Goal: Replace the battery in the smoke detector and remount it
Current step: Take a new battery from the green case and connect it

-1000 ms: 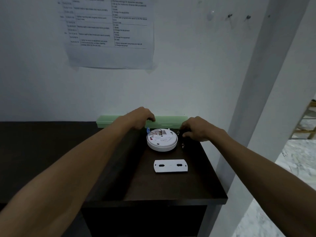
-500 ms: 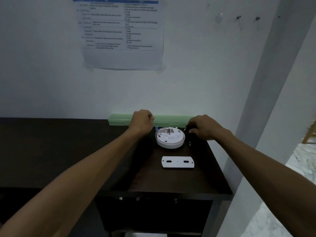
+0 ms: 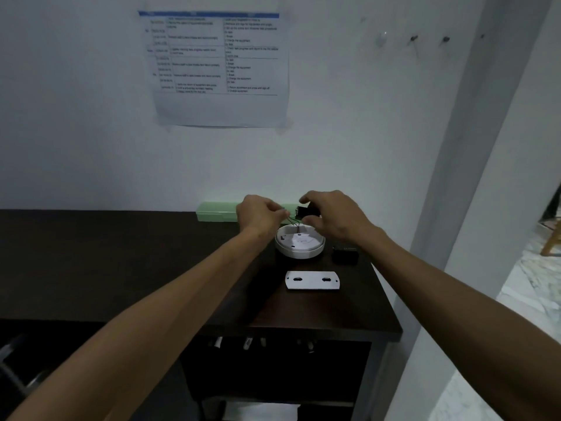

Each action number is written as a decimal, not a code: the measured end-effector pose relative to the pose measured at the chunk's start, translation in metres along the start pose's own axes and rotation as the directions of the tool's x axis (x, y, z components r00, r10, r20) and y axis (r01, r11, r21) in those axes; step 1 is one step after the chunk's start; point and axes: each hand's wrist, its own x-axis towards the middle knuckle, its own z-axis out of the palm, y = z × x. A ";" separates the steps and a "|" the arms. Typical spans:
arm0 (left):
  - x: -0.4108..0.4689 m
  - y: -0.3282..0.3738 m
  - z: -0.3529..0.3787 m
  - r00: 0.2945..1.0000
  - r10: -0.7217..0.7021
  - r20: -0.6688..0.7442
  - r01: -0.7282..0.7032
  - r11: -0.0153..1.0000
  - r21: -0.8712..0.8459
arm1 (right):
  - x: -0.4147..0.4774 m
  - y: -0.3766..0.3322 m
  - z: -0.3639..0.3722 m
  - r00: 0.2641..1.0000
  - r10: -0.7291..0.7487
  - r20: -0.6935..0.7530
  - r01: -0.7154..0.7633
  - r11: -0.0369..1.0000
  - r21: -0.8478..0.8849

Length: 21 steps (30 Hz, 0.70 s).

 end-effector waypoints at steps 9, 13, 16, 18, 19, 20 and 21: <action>-0.013 0.010 0.007 0.992 -0.125 0.011 0.125 0.979 -0.163 | -0.004 -0.010 0.004 0.998 -0.023 -0.065 0.022 1.000 -0.011; -0.016 0.013 0.010 0.992 -0.120 0.033 0.124 0.980 -0.156 | -0.007 -0.007 0.005 0.998 -0.003 -0.064 0.003 1.000 -0.002; -0.018 0.014 0.011 0.995 -0.094 0.039 0.098 0.985 -0.141 | -0.009 -0.006 0.003 0.998 0.003 -0.064 -0.003 1.000 -0.007; -0.021 0.015 0.012 0.998 -0.059 0.035 0.063 0.990 -0.123 | -0.009 -0.006 0.002 0.998 0.000 -0.067 -0.001 1.000 -0.003; -0.022 0.016 0.012 0.999 -0.034 0.032 0.038 0.993 -0.108 | -0.009 -0.006 0.002 0.998 0.001 -0.067 0.000 1.000 0.003; -0.024 0.017 0.012 1.000 -0.002 0.027 0.004 0.996 -0.085 | -0.009 -0.006 0.002 0.998 -0.001 -0.067 0.002 1.000 0.010; -0.025 0.018 0.012 0.999 0.035 0.024 -0.034 0.998 -0.050 | -0.009 -0.006 0.002 0.998 -0.004 -0.068 0.005 1.000 0.016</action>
